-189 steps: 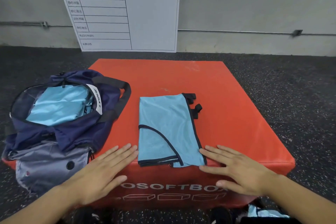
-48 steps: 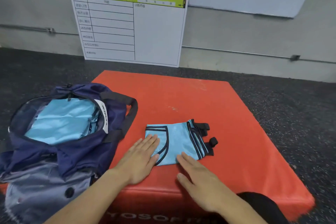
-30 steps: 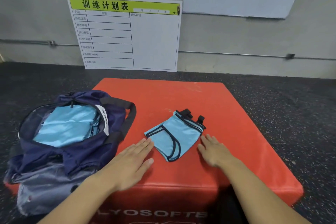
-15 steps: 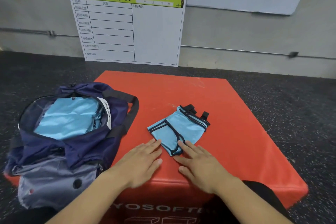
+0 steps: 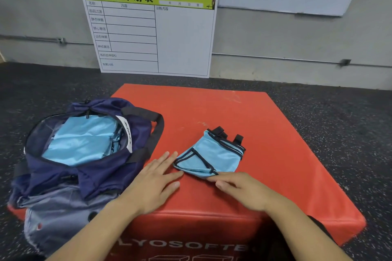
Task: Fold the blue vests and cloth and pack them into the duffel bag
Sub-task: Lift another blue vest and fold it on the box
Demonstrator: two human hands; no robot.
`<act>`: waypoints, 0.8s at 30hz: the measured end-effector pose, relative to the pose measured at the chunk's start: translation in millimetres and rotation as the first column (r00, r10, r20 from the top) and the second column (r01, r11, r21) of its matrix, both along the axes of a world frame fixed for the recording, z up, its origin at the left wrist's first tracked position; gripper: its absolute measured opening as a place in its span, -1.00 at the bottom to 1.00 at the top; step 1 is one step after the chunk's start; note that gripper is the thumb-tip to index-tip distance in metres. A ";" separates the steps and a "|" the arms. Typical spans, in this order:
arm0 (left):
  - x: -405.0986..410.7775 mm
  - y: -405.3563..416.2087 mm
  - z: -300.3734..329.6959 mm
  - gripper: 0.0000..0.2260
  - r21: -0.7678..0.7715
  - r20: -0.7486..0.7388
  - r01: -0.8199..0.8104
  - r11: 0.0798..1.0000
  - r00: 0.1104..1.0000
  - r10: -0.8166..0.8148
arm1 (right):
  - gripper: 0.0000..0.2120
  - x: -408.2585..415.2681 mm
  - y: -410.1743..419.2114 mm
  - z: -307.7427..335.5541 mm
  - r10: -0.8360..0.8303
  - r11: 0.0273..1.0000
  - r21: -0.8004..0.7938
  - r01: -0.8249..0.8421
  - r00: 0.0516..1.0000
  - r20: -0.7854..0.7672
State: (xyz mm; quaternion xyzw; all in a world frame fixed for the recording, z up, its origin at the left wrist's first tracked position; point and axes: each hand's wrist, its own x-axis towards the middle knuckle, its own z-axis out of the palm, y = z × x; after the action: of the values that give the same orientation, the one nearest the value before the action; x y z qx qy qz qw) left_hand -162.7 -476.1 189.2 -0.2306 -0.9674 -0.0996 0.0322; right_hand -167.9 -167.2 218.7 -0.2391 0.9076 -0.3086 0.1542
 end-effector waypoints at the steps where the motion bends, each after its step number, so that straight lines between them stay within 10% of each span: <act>1: -0.7 -0.4 1.1 -0.43 0.009 -0.002 0.010 1.000 1.000 -0.010 | -0.70 -0.3 2.1 2.0 -0.009 0.999 -0.048 0.011 0.999 0.036; 10: -1.4 13.3 9.3 -0.75 0.376 0.103 0.113 0.920 0.981 -0.163 | -0.71 0.6 8.9 12.8 -0.201 0.822 -0.432 0.372 0.898 0.392; 24: 0.9 26.9 25.5 -0.73 0.657 0.250 -0.071 0.750 0.960 -0.128 | -0.86 0.4 12.4 14.5 -0.236 0.835 -0.355 0.421 0.856 0.461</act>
State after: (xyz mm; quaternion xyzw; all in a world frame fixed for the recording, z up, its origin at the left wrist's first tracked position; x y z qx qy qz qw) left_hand -161.8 -449.2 214.7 -0.2027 -0.8605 -0.4667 -0.0265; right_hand -167.5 -154.8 233.1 -0.0367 0.7898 -0.5713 0.2202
